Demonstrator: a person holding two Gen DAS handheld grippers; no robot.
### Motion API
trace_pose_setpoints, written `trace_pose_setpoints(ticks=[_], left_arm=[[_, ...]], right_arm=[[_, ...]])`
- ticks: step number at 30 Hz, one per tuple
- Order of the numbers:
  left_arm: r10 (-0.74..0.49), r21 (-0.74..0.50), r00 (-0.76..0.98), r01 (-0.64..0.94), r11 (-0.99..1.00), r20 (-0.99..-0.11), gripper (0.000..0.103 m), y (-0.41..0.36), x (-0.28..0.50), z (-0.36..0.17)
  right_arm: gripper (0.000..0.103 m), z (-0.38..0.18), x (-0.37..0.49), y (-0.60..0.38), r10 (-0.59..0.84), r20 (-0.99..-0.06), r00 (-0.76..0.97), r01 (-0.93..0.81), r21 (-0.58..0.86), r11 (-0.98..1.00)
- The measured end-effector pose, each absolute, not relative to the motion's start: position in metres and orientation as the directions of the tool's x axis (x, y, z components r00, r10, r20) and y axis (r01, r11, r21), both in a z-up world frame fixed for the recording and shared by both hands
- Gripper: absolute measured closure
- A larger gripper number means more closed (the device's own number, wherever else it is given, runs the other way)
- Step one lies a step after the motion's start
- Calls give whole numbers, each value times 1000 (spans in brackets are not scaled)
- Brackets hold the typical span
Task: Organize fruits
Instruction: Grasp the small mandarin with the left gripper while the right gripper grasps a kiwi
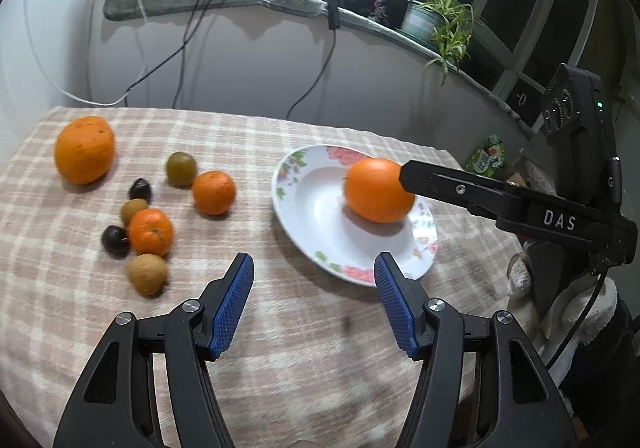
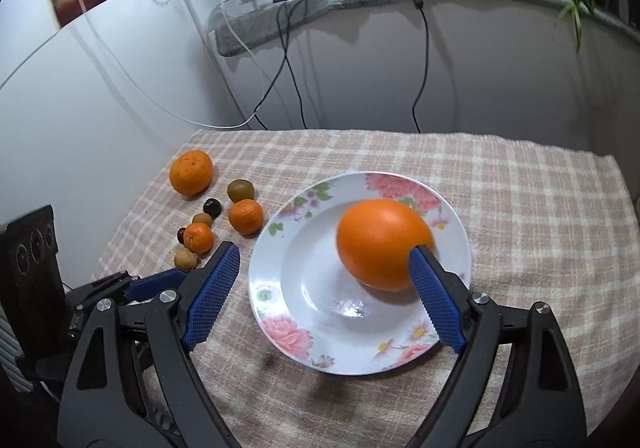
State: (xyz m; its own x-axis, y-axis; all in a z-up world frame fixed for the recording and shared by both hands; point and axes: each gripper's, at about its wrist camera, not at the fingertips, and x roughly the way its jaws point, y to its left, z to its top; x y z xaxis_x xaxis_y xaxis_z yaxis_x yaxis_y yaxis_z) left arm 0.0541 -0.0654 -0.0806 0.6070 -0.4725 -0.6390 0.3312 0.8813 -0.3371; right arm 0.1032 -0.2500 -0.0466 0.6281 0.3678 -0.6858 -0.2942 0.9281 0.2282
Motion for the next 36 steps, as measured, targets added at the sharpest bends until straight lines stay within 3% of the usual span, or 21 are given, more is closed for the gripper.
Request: trace_pose_setpoints(ticks=[16, 21, 23, 28, 36], left_arm=[[-314, -286, 663, 155, 946, -679, 43, 11, 32, -95], [-301, -282, 645, 136, 950, -702, 60, 22, 31, -108], [-302, -283, 636, 135, 950, -710, 62, 24, 32, -113], [-294, -273, 618, 132, 953, -729, 63, 22, 35, -125], [-291, -265, 610, 135, 955, -737, 67, 21, 42, -130]], right_arm=[[15, -57, 100, -175, 493, -711, 501, -510, 217, 832], [28, -65, 97, -148, 525, -729, 439, -573, 224, 789], [37, -69, 99, -136, 540, -740, 401, -591, 242, 770], [48, -85, 106, -111, 553, -767, 327, -616, 271, 740], [52, -106, 119, -86, 532, -801, 273, -604, 287, 743]])
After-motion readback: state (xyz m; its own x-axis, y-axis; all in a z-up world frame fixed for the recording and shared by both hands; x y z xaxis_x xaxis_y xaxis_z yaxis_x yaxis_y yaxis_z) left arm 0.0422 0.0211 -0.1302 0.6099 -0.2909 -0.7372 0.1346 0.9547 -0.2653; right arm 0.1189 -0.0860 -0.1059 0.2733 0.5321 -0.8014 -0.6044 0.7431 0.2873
